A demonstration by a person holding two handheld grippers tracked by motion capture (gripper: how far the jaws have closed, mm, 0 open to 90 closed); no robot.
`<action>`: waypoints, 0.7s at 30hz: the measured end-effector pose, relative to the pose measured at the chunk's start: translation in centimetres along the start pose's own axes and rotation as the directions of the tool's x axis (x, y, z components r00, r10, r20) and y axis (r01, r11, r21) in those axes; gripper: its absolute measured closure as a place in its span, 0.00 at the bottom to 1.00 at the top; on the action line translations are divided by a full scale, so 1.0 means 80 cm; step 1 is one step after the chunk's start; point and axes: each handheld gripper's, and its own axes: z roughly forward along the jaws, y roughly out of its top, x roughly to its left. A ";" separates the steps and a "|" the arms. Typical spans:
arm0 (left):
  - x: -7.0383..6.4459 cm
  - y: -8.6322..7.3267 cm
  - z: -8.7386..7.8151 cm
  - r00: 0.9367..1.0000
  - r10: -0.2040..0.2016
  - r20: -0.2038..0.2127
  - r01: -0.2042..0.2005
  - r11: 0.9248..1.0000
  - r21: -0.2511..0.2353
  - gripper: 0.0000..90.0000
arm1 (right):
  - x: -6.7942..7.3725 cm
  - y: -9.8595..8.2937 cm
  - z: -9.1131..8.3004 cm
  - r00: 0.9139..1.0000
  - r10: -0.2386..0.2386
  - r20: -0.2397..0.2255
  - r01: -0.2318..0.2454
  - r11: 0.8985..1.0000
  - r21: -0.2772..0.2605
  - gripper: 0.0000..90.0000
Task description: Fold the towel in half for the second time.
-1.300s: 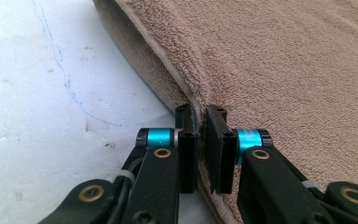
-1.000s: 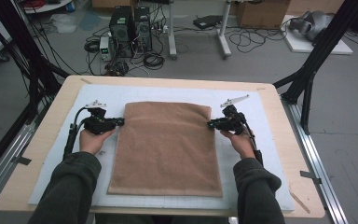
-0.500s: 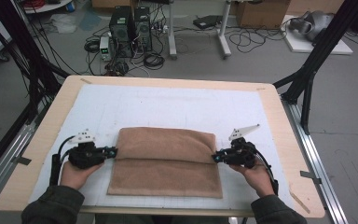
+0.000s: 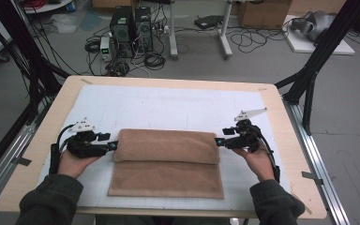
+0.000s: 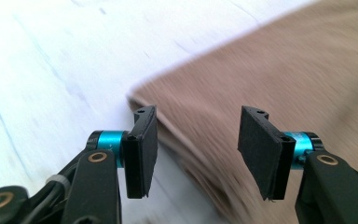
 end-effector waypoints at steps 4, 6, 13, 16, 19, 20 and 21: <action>0.019 0.014 0.032 0.999 -0.045 -0.015 0.045 0.999 0.014 0.53 | -0.015 0.016 0.033 1.000 0.014 -0.004 -0.014 0.999 0.028 0.39; 0.027 0.015 0.047 0.997 -0.064 -0.037 0.065 0.997 0.032 0.52 | -0.023 0.018 0.049 1.000 0.030 -0.001 -0.030 0.998 0.055 0.37; 0.034 0.000 0.082 0.996 -0.064 -0.054 0.071 0.986 0.152 0.46 | -0.034 0.004 0.083 0.998 0.058 -0.029 -0.052 0.983 0.177 0.62; 0.032 0.000 0.082 0.998 -0.058 -0.022 0.061 0.986 0.157 0.69 | -0.031 0.003 0.083 0.997 0.043 -0.069 -0.029 0.981 0.191 0.78; 0.032 0.001 0.078 0.997 -0.075 0.001 0.074 0.986 0.150 0.86 | -0.031 0.004 0.081 0.996 0.033 -0.082 -0.017 0.982 0.191 0.87; 0.032 0.003 0.076 0.998 -0.070 -0.002 0.069 0.987 0.144 0.89 | -0.030 0.005 0.079 0.996 0.033 -0.084 -0.017 0.982 0.187 0.89; 0.031 0.004 0.073 0.997 -0.076 0.003 0.075 0.989 0.130 0.92 | -0.029 0.006 0.076 0.997 0.019 -0.080 -0.005 0.984 0.176 0.90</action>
